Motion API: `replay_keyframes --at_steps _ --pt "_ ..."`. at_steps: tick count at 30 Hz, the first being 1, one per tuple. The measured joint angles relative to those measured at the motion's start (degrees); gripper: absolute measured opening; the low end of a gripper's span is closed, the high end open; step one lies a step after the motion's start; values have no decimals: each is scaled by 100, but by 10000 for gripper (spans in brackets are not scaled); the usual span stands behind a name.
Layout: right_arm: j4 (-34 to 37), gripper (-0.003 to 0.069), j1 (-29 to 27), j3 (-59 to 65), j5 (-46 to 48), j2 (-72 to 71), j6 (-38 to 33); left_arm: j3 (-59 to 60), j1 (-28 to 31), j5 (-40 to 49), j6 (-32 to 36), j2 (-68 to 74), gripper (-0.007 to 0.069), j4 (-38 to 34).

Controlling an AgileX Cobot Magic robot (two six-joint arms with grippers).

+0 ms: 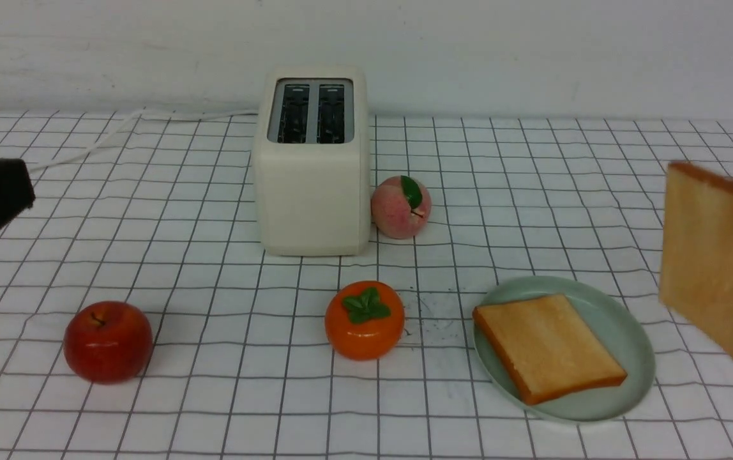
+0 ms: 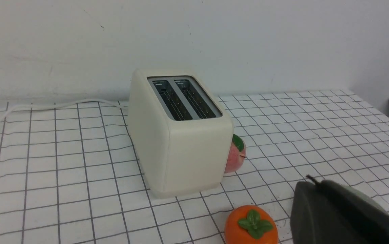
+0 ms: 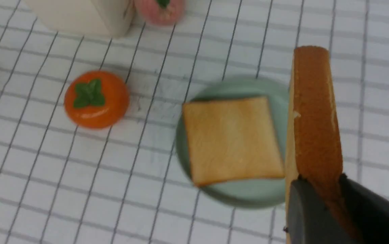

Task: Take toasted bread from bread machine on white checkered table place on plate.
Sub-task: 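Place the held slice of bread on top of the slice on the plate with the right gripper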

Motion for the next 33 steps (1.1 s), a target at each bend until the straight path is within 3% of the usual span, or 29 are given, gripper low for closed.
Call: replay_keyframes --at_steps 2,4,7,11,17,21,27,33 --pt "616 94 -172 187 -20 135 -383 39 0 -67 0 0 -13 0" --pt "1892 94 -478 306 -20 594 -1425 99 0 -164 0 26 -13 -49" --pt "2759 94 -781 310 58 1177 -2050 99 0 -179 0 90 -13 -106" --pt "3503 94 -1096 316 25 2179 -2746 99 0 -179 0 154 -13 -144" --pt "4528 94 -1140 327 -242 3144 -3559 106 0 -179 0 223 -13 -144" --pt "4772 94 -1140 327 -462 3543 -3684 116 0 -179 0 281 -13 -145" --pt "4578 94 -1140 327 -809 3720 -3689 116 0 -179 0 280 -13 -145" --pt "4126 197 -1158 327 -1181 3727 -3689 116 0 -179 0 280 -11 -145"
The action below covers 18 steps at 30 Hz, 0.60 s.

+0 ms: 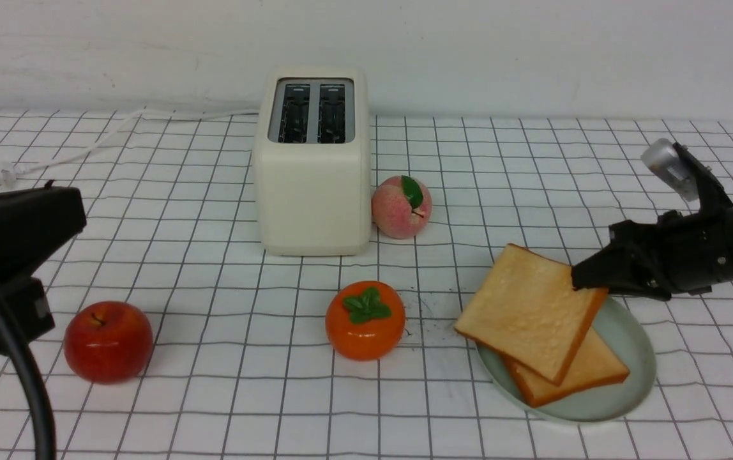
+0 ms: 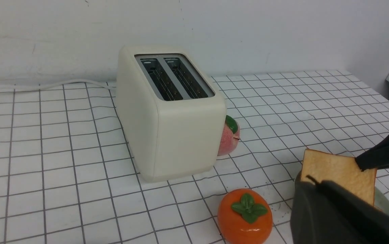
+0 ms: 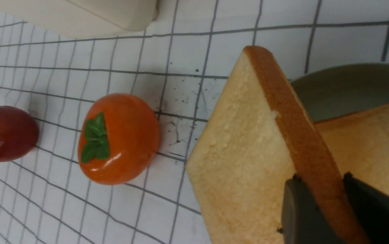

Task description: Take toasted bread from bread machine on white checkered table place on plate.

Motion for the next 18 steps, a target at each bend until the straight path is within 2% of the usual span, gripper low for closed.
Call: replay_keyframes --at_steps 4,9,15,18 --pt "-167 296 -132 0 -154 0 0 0 0 0 0 0 -10 0" --pt "-185 349 -337 0 -119 -38 61 0 0 0 0 0 -8 0" --pt "-394 321 -529 -7 154 -575 661 0 0 0 0 0 -8 0" --pt "-941 236 -593 -189 694 -1336 1284 0 0 0 0 0 -9 0"
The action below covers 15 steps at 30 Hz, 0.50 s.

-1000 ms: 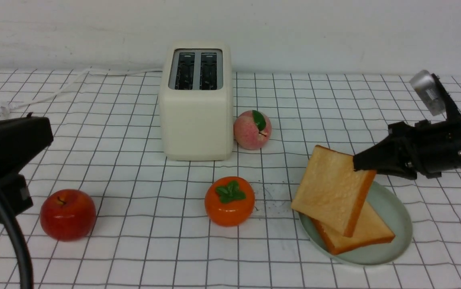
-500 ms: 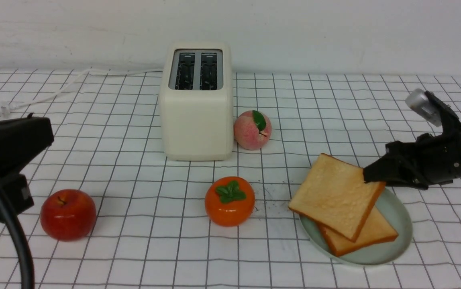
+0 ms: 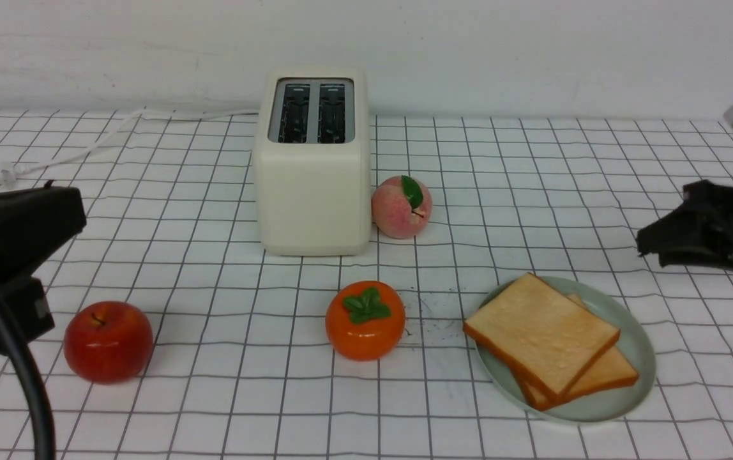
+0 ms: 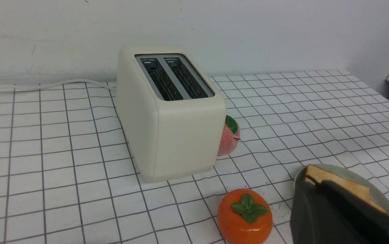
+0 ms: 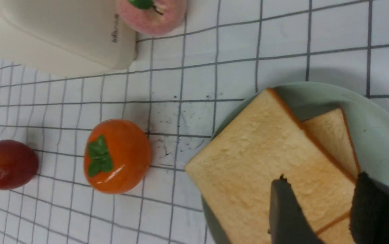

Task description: Take toasted bread from bread machine on white checkered table place on plate.

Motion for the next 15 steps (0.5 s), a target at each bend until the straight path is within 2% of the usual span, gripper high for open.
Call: replay_keyframes --at_steps 2,4,8,15 --pt "-303 190 0 -108 288 -354 268 0 0 0 0 0 -13 0" --pt "-907 109 0 -229 800 -1097 656 4 0 0 0 -12 -13 10" --pt "-1881 -2 0 -208 1423 -2326 973 39 0 0 -44 -236 -13 214" --pt "-2782 -10 0 280 1554 -4244 1427 614 0 -12 -260 -1347 -13 316"
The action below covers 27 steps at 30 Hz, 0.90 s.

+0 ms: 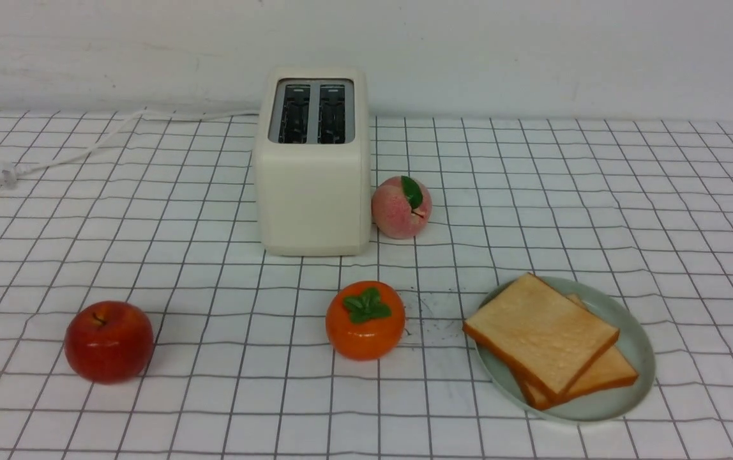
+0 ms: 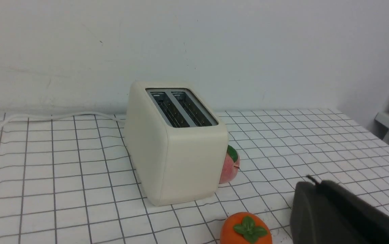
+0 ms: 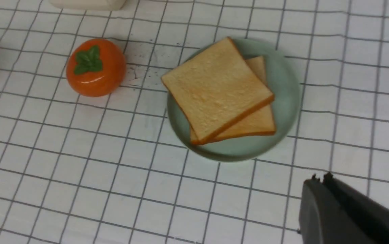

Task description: Take toasted bread from bread machine on white checkered table place on plate.

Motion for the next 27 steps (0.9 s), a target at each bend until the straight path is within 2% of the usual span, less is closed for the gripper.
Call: replay_keyframes --at_steps 7,9,10,12,15,18,22,27 --pt "-168 -5 0 1109 -971 -1362 73 918 0 9 -61 -1034 -13 4" --pt "75 -3 0 1630 -1675 -1521 78 1314 0 9 -61 -1281 -13 83" --pt "108 -3 0 1670 -1732 -1520 78 1339 0 9 -61 -1299 -13 99" --pt "699 -4 0 2181 -2599 -1498 -133 1599 0 16 -61 -1334 -13 174" --pt "1246 -2 0 2485 -3263 -1438 -560 1751 0 35 -61 -1334 -13 191" --pt "2293 1 0 2793 -4036 -1297 -1530 1923 0 79 -61 -1334 -13 202" --pt "2881 3 0 2951 -4213 -1259 -2102 2001 0 197 -61 -1334 -13 202" --pt "3064 6 0 3053 -4239 -1255 -2260 2005 0 325 -61 -1334 -13 245"
